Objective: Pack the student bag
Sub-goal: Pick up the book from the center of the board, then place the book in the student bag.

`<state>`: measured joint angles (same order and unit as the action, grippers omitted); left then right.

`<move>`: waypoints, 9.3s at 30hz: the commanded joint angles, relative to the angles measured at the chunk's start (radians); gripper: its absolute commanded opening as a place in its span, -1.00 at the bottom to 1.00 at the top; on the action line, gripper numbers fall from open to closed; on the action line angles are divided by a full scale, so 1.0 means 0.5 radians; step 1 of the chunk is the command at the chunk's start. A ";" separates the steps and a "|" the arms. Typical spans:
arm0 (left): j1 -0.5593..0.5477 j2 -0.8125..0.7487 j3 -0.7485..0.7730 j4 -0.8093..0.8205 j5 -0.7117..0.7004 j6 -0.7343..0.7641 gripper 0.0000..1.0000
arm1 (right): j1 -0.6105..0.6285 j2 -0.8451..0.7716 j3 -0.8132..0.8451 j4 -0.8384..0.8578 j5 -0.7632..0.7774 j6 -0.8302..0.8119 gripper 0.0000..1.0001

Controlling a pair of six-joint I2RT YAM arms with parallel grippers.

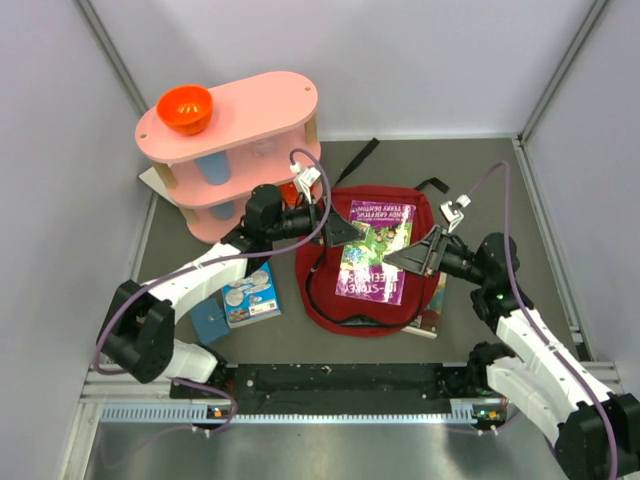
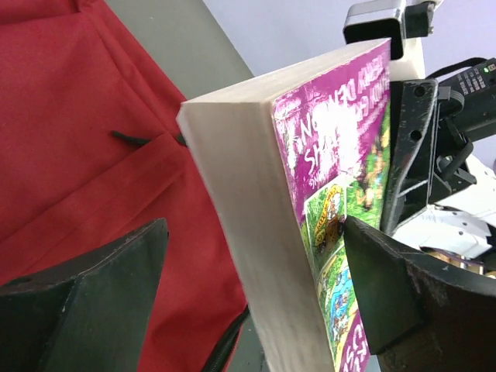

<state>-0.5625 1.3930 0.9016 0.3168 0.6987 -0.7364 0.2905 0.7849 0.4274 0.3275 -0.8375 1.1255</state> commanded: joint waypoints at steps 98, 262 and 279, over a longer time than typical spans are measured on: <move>-0.222 -0.671 -0.503 0.199 -1.001 -0.218 0.53 | 0.698 -0.216 -0.214 0.338 1.667 -0.072 -1.00; -0.817 0.205 1.556 -1.453 -1.514 0.764 -1.00 | 0.932 0.357 -0.315 0.694 2.792 0.842 -1.00; -0.842 0.129 1.351 -1.327 -1.554 0.645 -1.00 | -0.092 -0.181 0.256 -0.668 1.764 -0.143 -1.00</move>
<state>-0.9802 1.5074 1.5791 -0.4358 -0.0734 -0.3912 0.4538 0.6365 0.4946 -0.1040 0.3599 1.1923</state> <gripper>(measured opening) 0.025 0.262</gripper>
